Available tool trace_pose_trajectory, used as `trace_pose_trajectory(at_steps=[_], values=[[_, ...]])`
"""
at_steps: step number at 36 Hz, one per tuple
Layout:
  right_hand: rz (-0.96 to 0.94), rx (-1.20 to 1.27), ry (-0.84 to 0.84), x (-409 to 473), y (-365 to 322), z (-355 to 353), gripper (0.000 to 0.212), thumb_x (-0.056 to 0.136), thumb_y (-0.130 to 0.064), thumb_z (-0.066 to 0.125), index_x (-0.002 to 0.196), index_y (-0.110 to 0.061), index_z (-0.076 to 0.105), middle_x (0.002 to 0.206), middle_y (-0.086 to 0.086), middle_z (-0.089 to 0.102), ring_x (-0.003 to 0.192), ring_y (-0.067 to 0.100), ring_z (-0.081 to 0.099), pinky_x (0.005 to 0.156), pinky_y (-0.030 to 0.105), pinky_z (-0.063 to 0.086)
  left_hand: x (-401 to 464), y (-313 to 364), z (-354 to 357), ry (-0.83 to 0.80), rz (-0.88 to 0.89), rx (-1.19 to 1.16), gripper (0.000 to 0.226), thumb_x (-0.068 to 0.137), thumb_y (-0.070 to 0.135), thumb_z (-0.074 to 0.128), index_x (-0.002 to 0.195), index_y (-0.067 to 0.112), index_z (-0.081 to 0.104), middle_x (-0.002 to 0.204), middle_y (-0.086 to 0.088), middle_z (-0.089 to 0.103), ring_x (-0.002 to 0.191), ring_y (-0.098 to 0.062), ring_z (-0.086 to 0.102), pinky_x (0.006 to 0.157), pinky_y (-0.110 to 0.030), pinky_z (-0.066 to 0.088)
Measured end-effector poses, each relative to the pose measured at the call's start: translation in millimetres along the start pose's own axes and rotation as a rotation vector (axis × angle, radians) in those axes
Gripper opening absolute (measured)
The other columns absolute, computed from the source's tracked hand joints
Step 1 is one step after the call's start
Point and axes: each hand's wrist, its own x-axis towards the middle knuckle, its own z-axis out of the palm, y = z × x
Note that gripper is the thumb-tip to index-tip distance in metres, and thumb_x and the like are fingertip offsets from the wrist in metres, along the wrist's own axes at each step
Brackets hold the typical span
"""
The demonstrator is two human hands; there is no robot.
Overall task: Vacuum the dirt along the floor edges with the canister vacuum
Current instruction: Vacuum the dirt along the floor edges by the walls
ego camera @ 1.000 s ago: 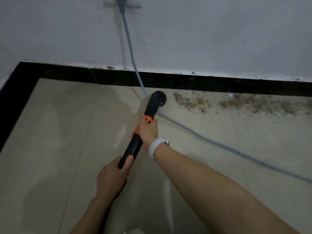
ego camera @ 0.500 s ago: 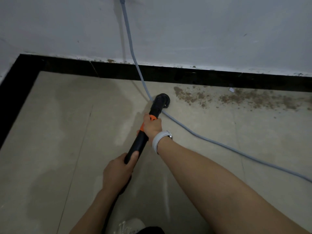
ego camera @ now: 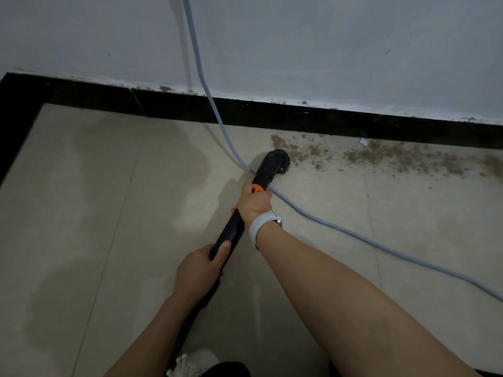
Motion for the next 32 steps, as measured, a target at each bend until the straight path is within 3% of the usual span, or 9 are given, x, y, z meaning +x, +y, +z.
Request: trace_pose_trajectory(at_steps=[5, 8, 12, 19, 26, 32], values=[[0.017, 0.058, 0.043, 8, 1, -13, 0.052, 0.097, -0.046, 0.044, 0.127, -0.004, 0.035, 0.089, 0.015, 0.057, 0.089, 0.042, 0.067, 0.083, 0.054, 0.055, 5, 8, 5, -0.029, 0.043, 0.046, 0.046, 0.095, 0.053, 0.04, 0.068, 0.022, 0.059, 0.058, 0.004, 0.064, 0.06, -0.015, 0.063, 0.058, -0.028, 0.045], [0.029, 0.097, 0.043, 11, 3, -28, 0.046, 0.098, -0.044, 0.044, 0.123, -0.006, 0.037, 0.075, 0.008, 0.051, 0.071, 0.036, 0.066, 0.079, 0.053, 0.057, 7, 12, 9, -0.056, 0.075, 0.091, 0.046, 0.094, 0.055, 0.038, 0.076, 0.021, 0.064, 0.061, 0.005, 0.065, 0.063, -0.016, 0.063, 0.063, -0.031, 0.049], [0.053, 0.144, 0.073, 12, 11, -49, 0.043, 0.1, -0.042, 0.043, 0.123, -0.007, 0.037, 0.076, 0.007, 0.051, 0.059, 0.028, 0.061, 0.076, 0.05, 0.058, 7, 19, 17, -0.099, 0.11, 0.155, 0.049, 0.094, 0.057, 0.038, 0.08, 0.019, 0.065, 0.062, 0.005, 0.065, 0.063, -0.014, 0.062, 0.063, -0.028, 0.047], [0.071, 0.232, 0.135, 19, 18, -83, 0.045, 0.1, -0.04, 0.045, 0.128, -0.005, 0.036, 0.077, 0.007, 0.052, 0.049, 0.022, 0.057, 0.049, 0.031, 0.051, 12, 35, 29, -0.192, 0.171, 0.237, 0.05, 0.092, 0.062, 0.036, 0.084, 0.022, 0.064, 0.069, 0.003, 0.068, 0.069, -0.016, 0.063, 0.066, -0.029, 0.047], [0.055, 0.297, 0.11, 28, 8, -91, 0.051, 0.098, -0.039, 0.049, 0.134, -0.005, 0.036, 0.078, 0.008, 0.05, 0.044, 0.022, 0.057, 0.048, 0.034, 0.051, 23, 43, 38, -0.126, 0.186, 0.261, 0.057, 0.088, 0.069, 0.032, 0.082, 0.02, 0.061, 0.073, 0.001, 0.068, 0.074, -0.02, 0.063, 0.07, -0.033, 0.05], [0.046, 0.317, 0.021, 25, 0, -80, 0.044, 0.099, -0.037, 0.049, 0.128, -0.008, 0.037, 0.08, 0.01, 0.05, 0.048, 0.024, 0.056, 0.062, 0.044, 0.058, 21, 39, 33, -0.014, 0.167, 0.281, 0.057, 0.089, 0.067, 0.032, 0.077, 0.017, 0.058, 0.07, -0.001, 0.065, 0.069, -0.021, 0.06, 0.063, -0.031, 0.045]])
